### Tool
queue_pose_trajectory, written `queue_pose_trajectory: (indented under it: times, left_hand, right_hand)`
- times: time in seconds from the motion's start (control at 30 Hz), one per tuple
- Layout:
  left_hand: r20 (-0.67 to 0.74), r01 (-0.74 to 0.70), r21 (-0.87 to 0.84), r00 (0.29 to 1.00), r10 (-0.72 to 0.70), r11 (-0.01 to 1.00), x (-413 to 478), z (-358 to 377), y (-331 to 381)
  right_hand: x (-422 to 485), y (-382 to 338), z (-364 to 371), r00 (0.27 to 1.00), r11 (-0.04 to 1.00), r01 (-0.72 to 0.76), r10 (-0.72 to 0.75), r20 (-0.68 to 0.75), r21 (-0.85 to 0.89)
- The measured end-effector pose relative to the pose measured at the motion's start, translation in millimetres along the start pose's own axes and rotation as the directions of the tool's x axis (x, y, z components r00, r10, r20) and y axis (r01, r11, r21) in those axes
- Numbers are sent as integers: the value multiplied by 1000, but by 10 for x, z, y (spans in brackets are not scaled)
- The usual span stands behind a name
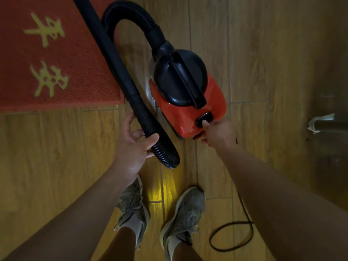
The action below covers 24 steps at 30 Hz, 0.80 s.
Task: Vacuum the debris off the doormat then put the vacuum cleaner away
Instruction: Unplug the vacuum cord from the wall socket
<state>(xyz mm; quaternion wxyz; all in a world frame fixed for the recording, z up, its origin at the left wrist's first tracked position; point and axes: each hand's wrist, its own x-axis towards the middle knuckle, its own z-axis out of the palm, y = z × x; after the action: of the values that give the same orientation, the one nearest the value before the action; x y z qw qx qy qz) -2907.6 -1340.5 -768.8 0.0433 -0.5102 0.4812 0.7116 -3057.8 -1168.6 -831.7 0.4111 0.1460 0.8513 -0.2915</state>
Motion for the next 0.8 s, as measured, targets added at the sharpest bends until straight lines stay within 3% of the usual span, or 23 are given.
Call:
queue_pose_trajectory:
  times: [0.8]
  left_hand:
    - [-29, 51, 20, 998, -51, 998, 136, -317, 367]
  right_hand:
    - [-409, -173, 67, 994, 995, 95, -94, -59, 10]
